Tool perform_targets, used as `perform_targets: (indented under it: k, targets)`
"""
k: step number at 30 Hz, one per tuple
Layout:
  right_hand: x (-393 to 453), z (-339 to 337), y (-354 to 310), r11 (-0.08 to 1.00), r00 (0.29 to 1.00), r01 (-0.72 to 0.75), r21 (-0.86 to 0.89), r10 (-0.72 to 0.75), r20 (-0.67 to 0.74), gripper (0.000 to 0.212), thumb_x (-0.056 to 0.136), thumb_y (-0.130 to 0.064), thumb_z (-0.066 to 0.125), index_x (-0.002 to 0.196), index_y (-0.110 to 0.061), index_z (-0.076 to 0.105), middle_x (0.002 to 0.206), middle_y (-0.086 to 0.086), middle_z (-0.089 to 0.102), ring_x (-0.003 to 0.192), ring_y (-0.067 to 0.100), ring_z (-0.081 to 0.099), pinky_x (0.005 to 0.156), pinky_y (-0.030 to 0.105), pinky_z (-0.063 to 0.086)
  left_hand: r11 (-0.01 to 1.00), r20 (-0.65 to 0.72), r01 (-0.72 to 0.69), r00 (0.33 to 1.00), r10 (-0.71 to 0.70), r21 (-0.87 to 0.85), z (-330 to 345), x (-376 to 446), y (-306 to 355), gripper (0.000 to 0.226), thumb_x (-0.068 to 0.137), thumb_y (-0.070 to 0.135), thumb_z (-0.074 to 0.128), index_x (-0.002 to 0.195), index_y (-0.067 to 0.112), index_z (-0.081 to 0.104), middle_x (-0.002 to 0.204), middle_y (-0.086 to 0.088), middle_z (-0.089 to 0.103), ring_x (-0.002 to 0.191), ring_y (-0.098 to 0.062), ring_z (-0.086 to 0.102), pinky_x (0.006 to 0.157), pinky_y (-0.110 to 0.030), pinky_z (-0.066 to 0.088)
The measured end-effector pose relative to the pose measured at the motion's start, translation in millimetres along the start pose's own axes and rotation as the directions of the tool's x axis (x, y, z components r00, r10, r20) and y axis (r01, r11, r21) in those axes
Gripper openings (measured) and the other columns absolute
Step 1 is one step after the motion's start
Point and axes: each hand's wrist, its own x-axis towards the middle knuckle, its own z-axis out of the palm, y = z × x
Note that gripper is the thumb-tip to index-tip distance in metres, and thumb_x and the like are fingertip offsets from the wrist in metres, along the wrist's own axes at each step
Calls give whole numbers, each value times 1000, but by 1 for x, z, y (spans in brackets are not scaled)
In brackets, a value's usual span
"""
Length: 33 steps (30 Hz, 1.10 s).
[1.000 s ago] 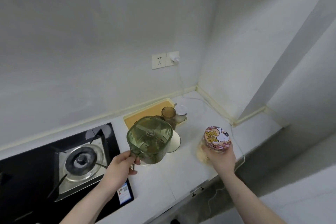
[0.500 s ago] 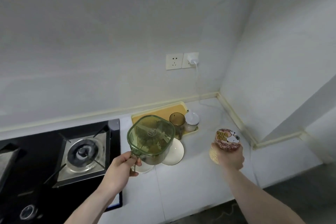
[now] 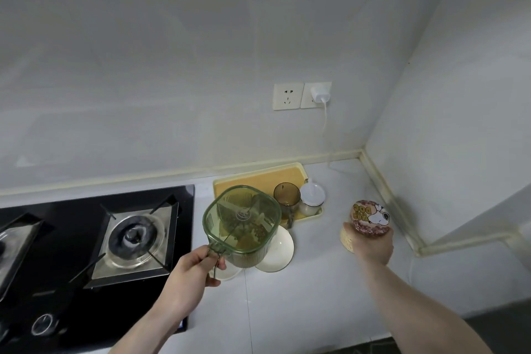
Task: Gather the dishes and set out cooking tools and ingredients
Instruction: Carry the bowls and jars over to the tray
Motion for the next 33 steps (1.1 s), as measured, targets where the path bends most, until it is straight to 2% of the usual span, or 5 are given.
perform_targets:
  k: [13,16,20,26,33]
  targets:
    - [69,40,-22,999,993,18,-32,-14,113,106,42,-63,94,129,-17,56,126,14,63,119,29,62,102,43,52,1000,-1,5,1000,-5,14,8,6,12,37,103,8,48,71,9,68,79,6,67,53,-4,46,71,-31,54]
    - [99,58,-10,1000,978,17,-11,-14,210,78,57,-41,96,122,-12,61,113,8,71,101,23,70,90,37,58,1000,-8,4,1000,-4,17,9,9,15,36,103,8,48,72,6,68,78,6,66,53,-4,46,71,-31,55]
    - [91,67,-35,999,978,9,-53,2,209,97,49,-42,100,129,-8,56,125,9,69,116,25,66,103,32,49,1000,-14,5,1000,-5,11,11,9,18,34,103,7,48,75,3,67,76,7,65,55,-3,49,73,-31,56]
    - [80,85,-55,997,946,-26,-71,47,320,33,83,-11,82,99,2,56,111,11,66,95,17,57,82,28,43,1000,-19,20,1000,-20,5,14,4,19,33,102,6,49,75,3,68,73,7,63,55,-3,48,73,-31,58]
    - [90,85,-62,988,877,-42,-148,108,468,64,96,-11,63,154,-23,39,140,6,52,117,26,56,97,44,56,1000,-23,17,1000,-17,14,12,0,16,32,102,5,48,77,1,67,73,8,64,55,-2,49,73,-30,58]
